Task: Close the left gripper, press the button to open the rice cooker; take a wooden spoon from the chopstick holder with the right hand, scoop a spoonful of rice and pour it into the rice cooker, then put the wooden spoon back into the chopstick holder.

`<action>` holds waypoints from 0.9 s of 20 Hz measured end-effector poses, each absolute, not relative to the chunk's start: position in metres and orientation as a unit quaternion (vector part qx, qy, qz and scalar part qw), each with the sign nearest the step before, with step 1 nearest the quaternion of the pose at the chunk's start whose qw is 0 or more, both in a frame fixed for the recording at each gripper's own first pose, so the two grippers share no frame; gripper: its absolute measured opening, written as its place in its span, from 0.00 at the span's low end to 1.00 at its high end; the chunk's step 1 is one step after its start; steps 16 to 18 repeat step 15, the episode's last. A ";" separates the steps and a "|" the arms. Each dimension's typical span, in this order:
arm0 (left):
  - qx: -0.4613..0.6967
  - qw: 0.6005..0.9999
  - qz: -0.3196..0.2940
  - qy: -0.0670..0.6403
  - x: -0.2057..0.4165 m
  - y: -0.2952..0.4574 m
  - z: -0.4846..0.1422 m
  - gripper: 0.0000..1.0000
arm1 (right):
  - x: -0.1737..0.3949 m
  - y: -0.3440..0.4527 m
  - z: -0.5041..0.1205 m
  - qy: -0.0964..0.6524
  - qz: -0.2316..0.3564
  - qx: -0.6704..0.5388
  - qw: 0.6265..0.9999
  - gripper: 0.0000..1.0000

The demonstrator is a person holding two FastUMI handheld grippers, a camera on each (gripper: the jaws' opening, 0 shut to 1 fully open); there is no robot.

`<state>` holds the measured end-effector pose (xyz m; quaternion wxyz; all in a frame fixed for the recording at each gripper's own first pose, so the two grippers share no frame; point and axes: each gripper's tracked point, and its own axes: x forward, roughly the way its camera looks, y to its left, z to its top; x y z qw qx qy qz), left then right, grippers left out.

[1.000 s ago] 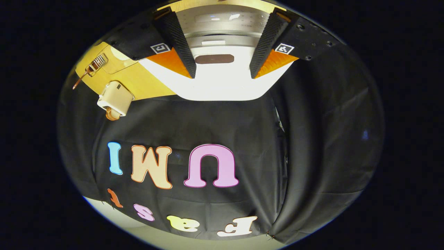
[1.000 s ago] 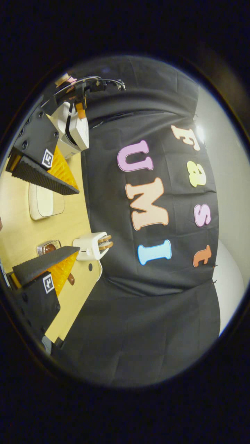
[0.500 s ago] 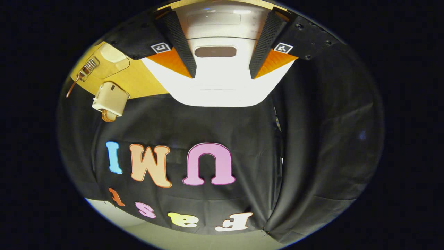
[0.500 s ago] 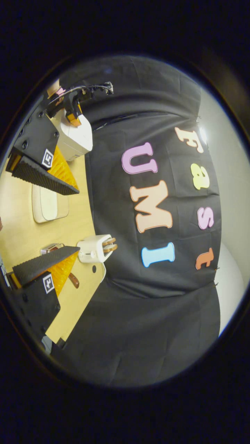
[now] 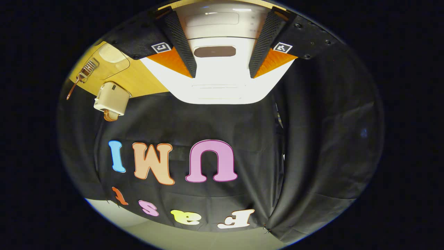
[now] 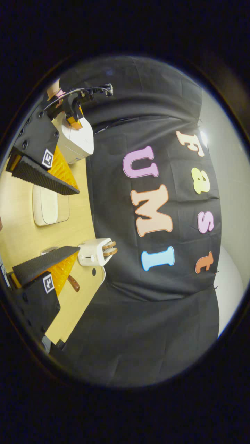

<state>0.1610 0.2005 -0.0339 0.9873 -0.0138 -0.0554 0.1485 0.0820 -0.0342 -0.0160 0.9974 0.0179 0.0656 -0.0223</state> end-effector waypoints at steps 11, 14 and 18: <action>0.015 0.985 0.166 -0.041 0.117 0.163 0.015 0.87 | 0.078 -0.029 -0.004 0.044 0.005 0.010 0.999 0.96; 0.004 0.989 0.143 -0.047 0.102 0.124 0.030 0.88 | 0.076 -0.033 -0.002 0.041 0.011 0.013 0.999 0.96; -0.009 0.990 0.130 -0.048 0.097 0.108 0.033 0.88 | 0.073 -0.036 -0.001 0.039 0.011 0.015 0.999 0.96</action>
